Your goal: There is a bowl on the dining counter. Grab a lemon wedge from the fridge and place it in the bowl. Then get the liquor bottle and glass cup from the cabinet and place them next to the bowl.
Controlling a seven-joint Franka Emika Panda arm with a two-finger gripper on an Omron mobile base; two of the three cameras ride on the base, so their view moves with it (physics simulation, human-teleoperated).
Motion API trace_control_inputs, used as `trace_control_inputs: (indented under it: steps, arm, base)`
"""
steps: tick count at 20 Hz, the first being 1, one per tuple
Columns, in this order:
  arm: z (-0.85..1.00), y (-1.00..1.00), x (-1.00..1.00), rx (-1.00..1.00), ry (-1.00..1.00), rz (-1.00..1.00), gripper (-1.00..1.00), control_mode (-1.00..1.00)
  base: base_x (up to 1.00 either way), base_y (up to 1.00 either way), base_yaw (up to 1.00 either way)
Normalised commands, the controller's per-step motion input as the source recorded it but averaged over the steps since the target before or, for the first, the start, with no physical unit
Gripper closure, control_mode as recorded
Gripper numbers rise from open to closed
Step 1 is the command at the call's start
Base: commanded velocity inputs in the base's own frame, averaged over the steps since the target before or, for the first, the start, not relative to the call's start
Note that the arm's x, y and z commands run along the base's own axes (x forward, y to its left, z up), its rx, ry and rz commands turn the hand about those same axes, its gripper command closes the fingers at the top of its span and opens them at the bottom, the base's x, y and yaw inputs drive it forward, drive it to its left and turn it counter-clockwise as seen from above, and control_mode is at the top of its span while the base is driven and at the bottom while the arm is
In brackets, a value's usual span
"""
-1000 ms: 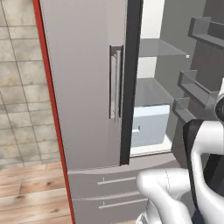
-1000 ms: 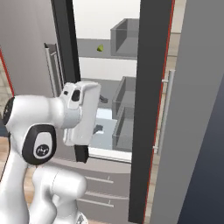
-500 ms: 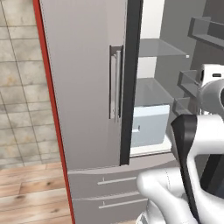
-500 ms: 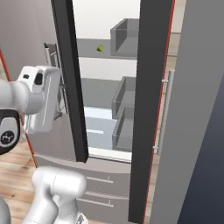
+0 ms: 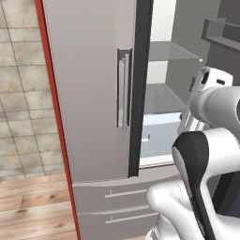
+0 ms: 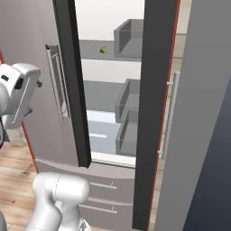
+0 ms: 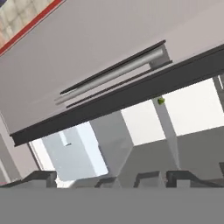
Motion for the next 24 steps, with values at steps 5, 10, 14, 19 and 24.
trace_control_inputs:
  steps: [5, 10, 14, 19, 24]
  arm:
    - [-0.09, 0.34, 0.72, 0.3, -0.13, -0.02, -1.0, -1.0]
    - [0.0, 0.22, 0.62, 0.38, -0.03, -0.02, -1.0, -1.0]
    - [0.08, 0.42, 0.05, 0.41, 0.0, -0.01, -1.0, -1.0]
    - [0.35, 0.49, 0.0, 0.3, 0.33, -0.11, -1.0, -1.0]
    - [0.29, 0.25, 0.24, 0.19, 0.65, -0.2, -1.0, -1.0]
  base:
    - [0.0, 0.0, 0.0]
    - [0.0, 0.0, 0.0]
    - [0.0, 0.0, 0.0]
    - [0.0, 0.0, 0.0]
    - [0.0, 0.0, 0.0]
